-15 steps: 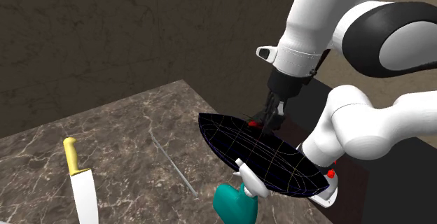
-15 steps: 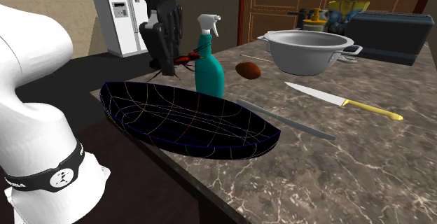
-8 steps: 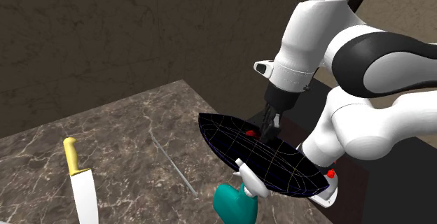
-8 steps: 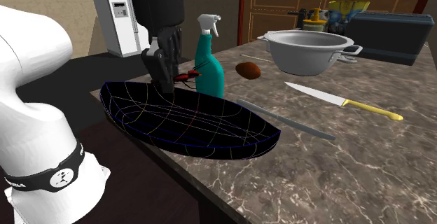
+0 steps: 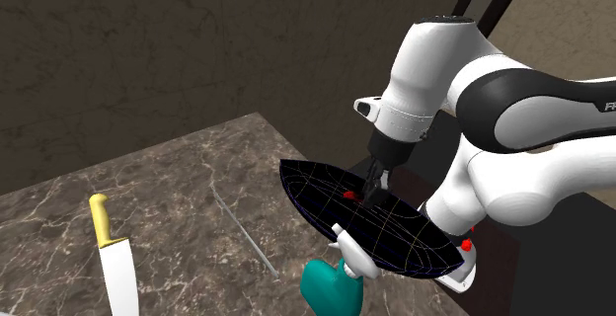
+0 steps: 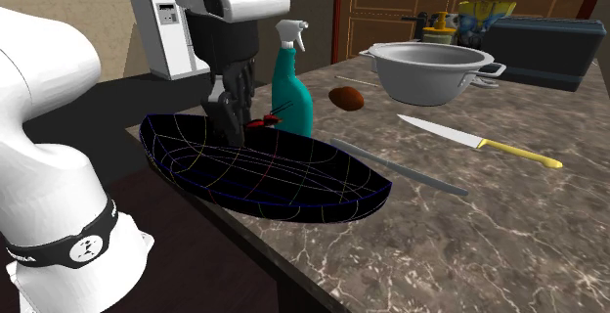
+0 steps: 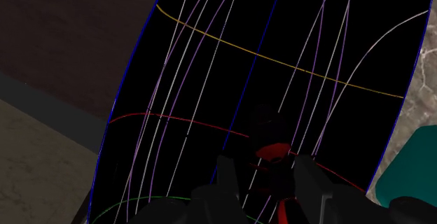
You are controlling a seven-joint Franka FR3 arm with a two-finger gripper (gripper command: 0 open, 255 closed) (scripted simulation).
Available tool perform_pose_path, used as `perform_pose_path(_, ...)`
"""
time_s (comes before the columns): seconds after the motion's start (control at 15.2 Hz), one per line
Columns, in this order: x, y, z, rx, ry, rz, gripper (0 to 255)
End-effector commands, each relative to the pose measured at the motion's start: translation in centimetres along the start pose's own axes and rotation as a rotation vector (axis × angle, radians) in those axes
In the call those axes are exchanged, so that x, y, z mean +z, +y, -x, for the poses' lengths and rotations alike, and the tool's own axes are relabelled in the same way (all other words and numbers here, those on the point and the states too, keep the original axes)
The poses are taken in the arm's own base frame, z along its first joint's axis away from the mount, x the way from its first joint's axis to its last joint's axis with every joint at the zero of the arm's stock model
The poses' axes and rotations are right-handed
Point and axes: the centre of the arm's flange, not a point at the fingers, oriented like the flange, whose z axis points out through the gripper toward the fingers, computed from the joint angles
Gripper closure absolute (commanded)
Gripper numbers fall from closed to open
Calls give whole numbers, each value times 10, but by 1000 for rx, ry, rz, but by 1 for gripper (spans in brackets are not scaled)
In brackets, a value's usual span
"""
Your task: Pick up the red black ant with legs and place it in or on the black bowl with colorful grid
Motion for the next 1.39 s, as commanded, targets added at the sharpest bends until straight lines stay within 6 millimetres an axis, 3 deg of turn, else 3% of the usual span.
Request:
perform_pose_path(0.0, 0, 0, 0, 0, 0, 0, 255)
perform_pose_path(0.13, 0, 0, 0, 0, 0, 0, 255)
perform_pose_path(0.2, 0, 0, 0, 0, 0, 0, 0)
perform_pose_path(0.53, 0, 0, 0, 0, 0, 0, 0)
perform_pose_path(0.79, -50, 0, 0, 0, 0, 0, 0)
perform_pose_path(1.32, -50, 0, 0, 0, 0, 0, 0)
